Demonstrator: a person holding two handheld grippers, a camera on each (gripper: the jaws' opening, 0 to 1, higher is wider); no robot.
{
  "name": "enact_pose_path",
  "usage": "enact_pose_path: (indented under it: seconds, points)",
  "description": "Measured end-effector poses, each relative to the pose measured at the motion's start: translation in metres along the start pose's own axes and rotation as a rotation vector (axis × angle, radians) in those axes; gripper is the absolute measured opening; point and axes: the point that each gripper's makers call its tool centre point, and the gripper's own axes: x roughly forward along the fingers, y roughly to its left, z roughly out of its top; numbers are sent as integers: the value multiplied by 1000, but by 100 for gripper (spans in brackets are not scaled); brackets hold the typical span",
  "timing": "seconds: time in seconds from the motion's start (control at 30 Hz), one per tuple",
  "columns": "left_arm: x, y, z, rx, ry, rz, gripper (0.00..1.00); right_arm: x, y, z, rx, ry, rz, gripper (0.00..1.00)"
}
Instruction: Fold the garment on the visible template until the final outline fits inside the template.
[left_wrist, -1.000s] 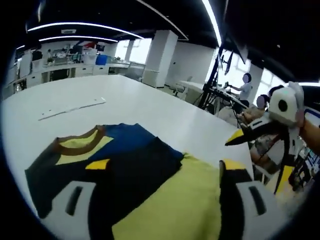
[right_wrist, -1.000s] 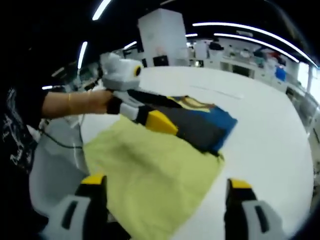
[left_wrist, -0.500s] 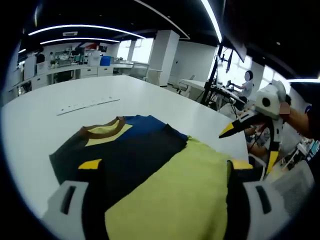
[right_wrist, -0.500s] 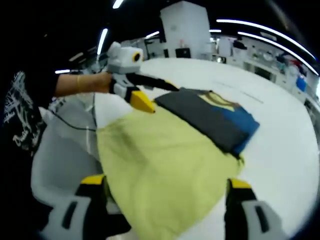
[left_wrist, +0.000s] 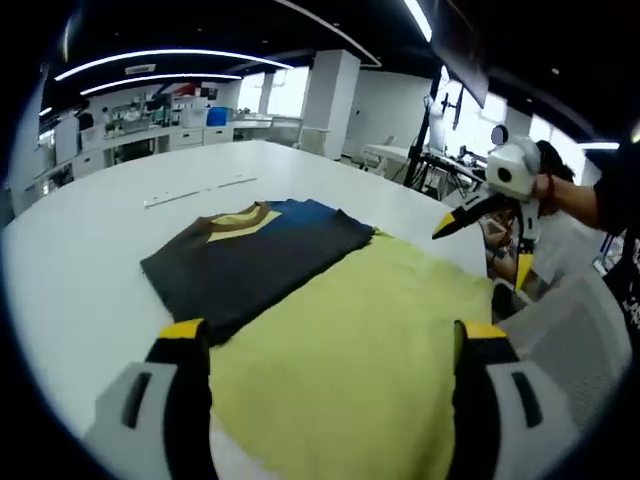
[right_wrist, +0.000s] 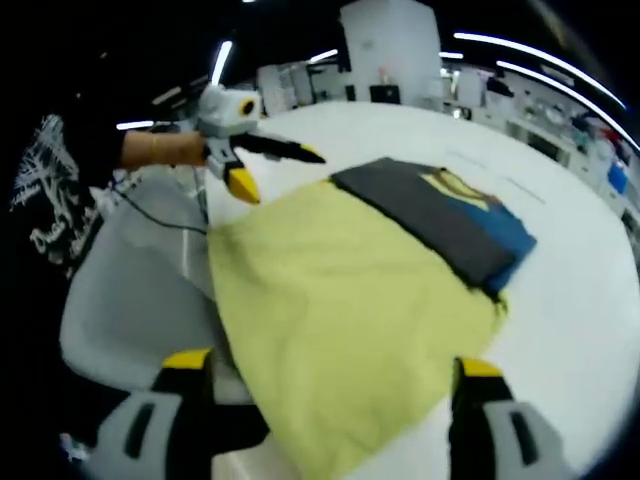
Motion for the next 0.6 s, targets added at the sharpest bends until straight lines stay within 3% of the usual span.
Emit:
enact_pose_path:
  seconds: [0.33, 0.6]
  points:
    - [-25, -19, -31, 27, 67, -11, 98, -2, 6, -23, -17, 43, -9, 88]
    - [-43, -30, -63, 37, 148, -39, 89, -5, 9, -33, -28, 44, -26, 78]
